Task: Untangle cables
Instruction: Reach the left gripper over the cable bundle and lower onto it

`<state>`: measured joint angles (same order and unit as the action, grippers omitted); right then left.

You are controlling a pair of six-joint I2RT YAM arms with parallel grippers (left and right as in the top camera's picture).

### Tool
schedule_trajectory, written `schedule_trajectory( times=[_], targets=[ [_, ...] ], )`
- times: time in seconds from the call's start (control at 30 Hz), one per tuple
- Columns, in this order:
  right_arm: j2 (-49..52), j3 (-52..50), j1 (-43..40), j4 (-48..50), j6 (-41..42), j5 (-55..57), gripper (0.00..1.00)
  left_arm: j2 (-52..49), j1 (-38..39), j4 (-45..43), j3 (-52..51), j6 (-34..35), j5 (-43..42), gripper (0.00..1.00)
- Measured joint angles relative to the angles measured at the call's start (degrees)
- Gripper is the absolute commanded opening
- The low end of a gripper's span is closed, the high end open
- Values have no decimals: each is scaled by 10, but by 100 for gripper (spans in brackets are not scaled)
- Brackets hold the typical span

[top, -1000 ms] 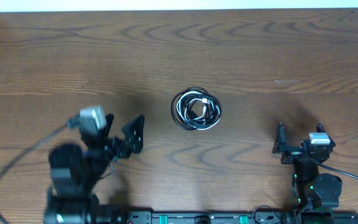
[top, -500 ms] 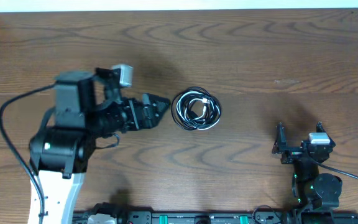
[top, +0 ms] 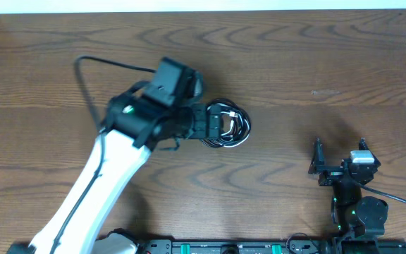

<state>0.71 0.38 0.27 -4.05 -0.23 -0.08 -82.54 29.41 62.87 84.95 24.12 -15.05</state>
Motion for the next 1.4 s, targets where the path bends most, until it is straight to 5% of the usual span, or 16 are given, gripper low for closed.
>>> schedule_trajectory(
  times=[0.13,0.17,0.2,0.27,0.37,0.73,1.0,1.13,1.4],
  targets=[
    [0,0,0,0,0,0,99,-69,4,-1,0,34,4,95],
    [0,0,0,0,0,0,99,-83,4,-1,0,45,5,82],
    [0,0,0,0,0,0,99,-99,4,-2,0,52,9,58],
    [0,0,0,0,0,0,99,-130,4,-5,0,69,13,46],
    [0,0,0,0,0,0,99,-169,4,-17,0,83,15,55],
    [0,0,0,0,0,0,99,-273,4,-76,0,150,14,66],
    [0,0,0,0,0,0,99,-331,4,-88,0,221,14,60],
    [0,0,0,0,0,0,99,-345,4,-100,0,243,12,44],
    [0,0,0,0,0,0,99,-345,15,-126,0,257,11,43]
  ],
)
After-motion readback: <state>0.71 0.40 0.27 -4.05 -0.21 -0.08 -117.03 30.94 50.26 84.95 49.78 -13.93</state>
